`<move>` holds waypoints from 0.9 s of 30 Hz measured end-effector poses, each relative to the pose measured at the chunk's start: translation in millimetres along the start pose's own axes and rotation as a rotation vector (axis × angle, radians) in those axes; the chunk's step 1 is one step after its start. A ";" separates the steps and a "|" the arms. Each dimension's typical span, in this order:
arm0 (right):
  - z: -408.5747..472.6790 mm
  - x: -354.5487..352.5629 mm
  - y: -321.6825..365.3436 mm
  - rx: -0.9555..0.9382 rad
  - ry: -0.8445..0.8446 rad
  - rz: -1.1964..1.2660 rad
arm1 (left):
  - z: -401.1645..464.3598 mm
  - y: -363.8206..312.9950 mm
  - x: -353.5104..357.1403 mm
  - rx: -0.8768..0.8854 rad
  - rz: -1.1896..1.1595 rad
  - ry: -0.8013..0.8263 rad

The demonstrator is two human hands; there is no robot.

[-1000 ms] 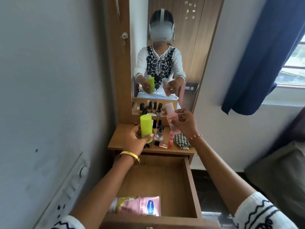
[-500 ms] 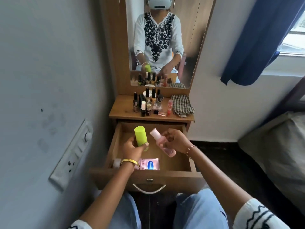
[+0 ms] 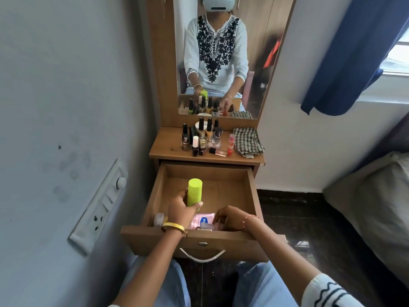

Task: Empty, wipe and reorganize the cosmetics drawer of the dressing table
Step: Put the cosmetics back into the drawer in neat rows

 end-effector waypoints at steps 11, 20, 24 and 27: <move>-3.8 -4.7 -2.9 0.044 -0.011 -0.074 | -0.6 -1.1 -0.7 0.008 -0.002 0.044; -17.9 -46.7 17.0 -0.044 -0.300 0.179 | -0.1 -3.2 1.5 0.037 -0.001 0.101; -29.5 -57.9 37.4 -0.152 -0.271 0.458 | -0.9 -4.1 3.9 0.103 0.056 0.176; -31.3 -51.8 47.1 -0.188 -0.259 0.394 | -2.2 -6.2 7.2 0.151 0.074 0.243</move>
Point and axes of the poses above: each hand's wrist, its own z-axis towards the middle knuckle, its own x-axis out of the palm, y = z × x, the point moved 4 cm from there along z, towards the middle knuckle, and after that the axes turned 6 degrees about x, right-handed, at the moved point
